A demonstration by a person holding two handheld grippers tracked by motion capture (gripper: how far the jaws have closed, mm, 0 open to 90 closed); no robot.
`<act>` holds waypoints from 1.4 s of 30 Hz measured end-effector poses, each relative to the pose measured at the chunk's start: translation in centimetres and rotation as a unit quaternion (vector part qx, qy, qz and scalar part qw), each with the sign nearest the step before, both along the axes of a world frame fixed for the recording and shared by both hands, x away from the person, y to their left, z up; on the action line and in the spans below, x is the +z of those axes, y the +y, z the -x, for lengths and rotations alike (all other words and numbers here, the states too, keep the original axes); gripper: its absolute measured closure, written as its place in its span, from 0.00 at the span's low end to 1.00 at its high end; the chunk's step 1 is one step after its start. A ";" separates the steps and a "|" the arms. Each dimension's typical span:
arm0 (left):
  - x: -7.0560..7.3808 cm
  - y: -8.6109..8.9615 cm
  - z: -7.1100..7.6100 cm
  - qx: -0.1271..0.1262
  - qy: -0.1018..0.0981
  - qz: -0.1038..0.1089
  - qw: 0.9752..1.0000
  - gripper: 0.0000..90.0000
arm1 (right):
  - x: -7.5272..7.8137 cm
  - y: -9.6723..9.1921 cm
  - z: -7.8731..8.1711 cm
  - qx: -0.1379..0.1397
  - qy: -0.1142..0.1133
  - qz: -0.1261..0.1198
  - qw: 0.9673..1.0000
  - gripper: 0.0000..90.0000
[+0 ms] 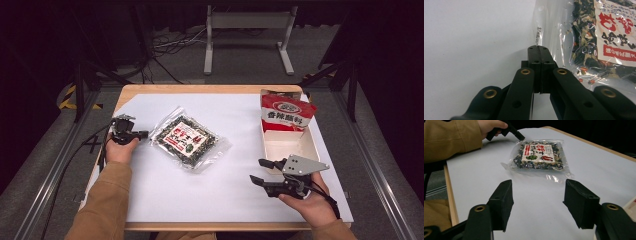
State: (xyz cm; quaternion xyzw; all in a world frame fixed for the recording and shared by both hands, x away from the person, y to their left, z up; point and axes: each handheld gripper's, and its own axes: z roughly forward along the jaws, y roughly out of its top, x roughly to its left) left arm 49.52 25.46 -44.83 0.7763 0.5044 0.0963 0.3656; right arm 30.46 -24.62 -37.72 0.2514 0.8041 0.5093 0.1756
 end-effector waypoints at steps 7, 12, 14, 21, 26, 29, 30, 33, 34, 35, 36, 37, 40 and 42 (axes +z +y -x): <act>1.2 0.4 0.8 0.002 -0.031 0.010 0.999 1.00 | -0.2 -0.1 -0.4 0.000 0.013 -0.004 1.000 0.48; 2.4 0.6 1.6 -0.003 -0.055 0.022 0.998 1.00 | -0.2 0.0 -0.6 0.001 0.017 -0.009 1.000 0.47; 3.0 0.8 2.1 -0.005 -0.065 0.036 0.997 1.00 | -0.2 0.1 -0.7 0.002 0.018 -0.010 1.000 0.48; 4.9 1.0 3.4 -0.014 -0.096 0.063 0.993 1.00 | -0.4 0.1 -1.0 0.002 0.022 -0.019 1.000 0.47; 7.3 0.9 4.7 -0.038 -0.127 0.077 0.988 1.00 | -0.4 0.2 -1.1 0.003 0.020 -0.021 1.000 0.47; 8.5 0.5 5.4 -0.051 -0.146 0.081 0.985 1.00 | -0.3 0.2 -1.1 0.002 0.021 -0.023 1.000 0.47; 9.6 0.0 6.1 -0.064 -0.165 0.083 0.981 1.00 | -0.2 0.1 -1.1 0.002 0.020 -0.024 1.000 0.47; 10.9 -0.6 7.0 -0.080 -0.186 0.086 0.976 1.00 | 0.0 0.1 -1.1 0.001 0.019 -0.027 0.999 0.47; 11.4 -0.9 7.3 -0.085 -0.191 0.088 0.974 1.00 | 0.1 0.0 -1.1 -0.001 0.017 -0.026 1.000 0.47; 11.8 -1.1 7.6 -0.091 -0.199 0.086 0.972 1.00 | 0.2 0.0 -1.1 0.000 0.016 -0.027 0.999 0.46; 12.2 -1.3 7.9 -0.097 -0.205 0.089 0.970 1.00 | 0.3 0.0 -1.2 0.000 0.014 -0.028 1.000 0.46; 12.5 -1.4 8.3 -0.103 -0.208 0.094 0.968 1.00 | 0.4 0.0 -1.2 -0.001 0.013 -0.029 0.999 0.46; 13.5 -2.0 9.2 -0.117 -0.220 0.101 0.963 1.00 | 0.4 0.1 -1.2 0.001 0.013 -0.029 0.999 0.46; 14.1 -2.5 9.7 -0.126 -0.229 0.102 0.960 1.00 | 0.4 0.1 -1.3 0.001 0.014 -0.029 0.999 0.46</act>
